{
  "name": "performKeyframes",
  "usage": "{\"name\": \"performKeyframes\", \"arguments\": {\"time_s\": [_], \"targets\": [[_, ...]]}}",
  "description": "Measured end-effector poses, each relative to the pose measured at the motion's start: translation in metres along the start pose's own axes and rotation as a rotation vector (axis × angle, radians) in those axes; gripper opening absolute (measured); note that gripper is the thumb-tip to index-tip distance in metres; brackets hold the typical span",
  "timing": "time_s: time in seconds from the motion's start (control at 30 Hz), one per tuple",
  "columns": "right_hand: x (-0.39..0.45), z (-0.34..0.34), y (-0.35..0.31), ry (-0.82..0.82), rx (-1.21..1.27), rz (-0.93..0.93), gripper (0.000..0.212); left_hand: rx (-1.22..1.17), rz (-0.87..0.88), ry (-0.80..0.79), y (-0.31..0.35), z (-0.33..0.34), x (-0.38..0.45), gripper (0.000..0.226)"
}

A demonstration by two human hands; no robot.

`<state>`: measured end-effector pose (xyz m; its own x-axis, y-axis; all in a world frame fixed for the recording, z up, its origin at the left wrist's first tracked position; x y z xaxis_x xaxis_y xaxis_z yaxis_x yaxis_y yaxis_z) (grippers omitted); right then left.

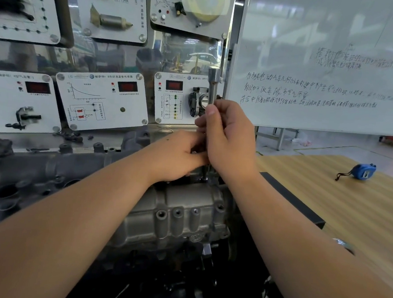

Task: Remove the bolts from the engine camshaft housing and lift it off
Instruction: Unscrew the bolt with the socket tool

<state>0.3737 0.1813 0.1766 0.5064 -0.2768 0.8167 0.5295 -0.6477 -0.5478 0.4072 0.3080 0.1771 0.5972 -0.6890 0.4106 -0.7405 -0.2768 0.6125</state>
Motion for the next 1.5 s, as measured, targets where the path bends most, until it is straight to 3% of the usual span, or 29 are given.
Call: {"name": "performKeyframes", "arguments": {"time_s": [0.17,0.23,0.57,0.67,0.77,0.83,1.07,1.2,1.27,1.43,1.5], "targets": [[-0.0008,-0.0005,-0.0026,-0.021,0.061,0.014,0.005,0.014,-0.003,-0.019,0.0017,-0.0013,0.0012,0.009],[-0.0009,-0.0005,-0.0037,-0.010,0.049,0.010,0.012,0.039,0.002,-0.011,0.0034,-0.0009,0.0013,0.017],[0.0007,-0.0009,-0.0029,-0.026,0.025,-0.012,0.023,0.027,-0.045,-0.023,0.0051,-0.0006,-0.0013,0.011],[-0.0003,0.0002,-0.0033,-0.028,0.079,-0.007,0.012,0.040,-0.045,-0.015,0.0080,-0.0009,-0.0014,0.019],[-0.0009,-0.0009,-0.0017,0.002,0.084,-0.005,0.023,0.062,-0.027,-0.010,0.0084,0.0006,-0.0006,0.018],[-0.0001,-0.0013,-0.0002,0.005,0.060,-0.025,0.005,0.074,-0.036,-0.001,0.0068,0.0009,0.0002,0.021],[0.0012,-0.0013,-0.0022,-0.013,0.025,-0.020,0.027,0.046,-0.051,-0.042,0.0055,0.0001,-0.0016,0.012],[0.0012,-0.0008,-0.0014,0.000,0.059,-0.018,0.003,0.062,-0.046,-0.024,0.0047,-0.0002,0.0006,0.017],[0.0014,-0.0006,-0.0002,0.032,0.055,-0.003,0.017,0.071,-0.039,-0.008,0.0044,-0.0003,0.0018,0.014],[-0.0001,-0.0005,0.0003,0.017,-0.005,-0.020,0.006,0.046,-0.043,-0.004,0.0045,-0.0001,0.0004,0.008],[-0.0002,-0.0003,-0.0002,0.003,-0.031,-0.027,0.012,0.035,-0.068,-0.001,0.0034,-0.0003,-0.0005,0.011]]}}
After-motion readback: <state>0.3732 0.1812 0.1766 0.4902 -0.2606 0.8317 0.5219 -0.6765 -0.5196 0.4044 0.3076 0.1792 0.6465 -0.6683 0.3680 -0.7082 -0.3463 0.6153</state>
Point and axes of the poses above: each hand's wrist, its own x-axis towards the middle knuckle, its own z-axis out of the palm, y = z × x, the point moved 1 cm from there along x, towards the middle knuckle, and after that the axes turned 8 degrees about -x, right-handed, at the moved point
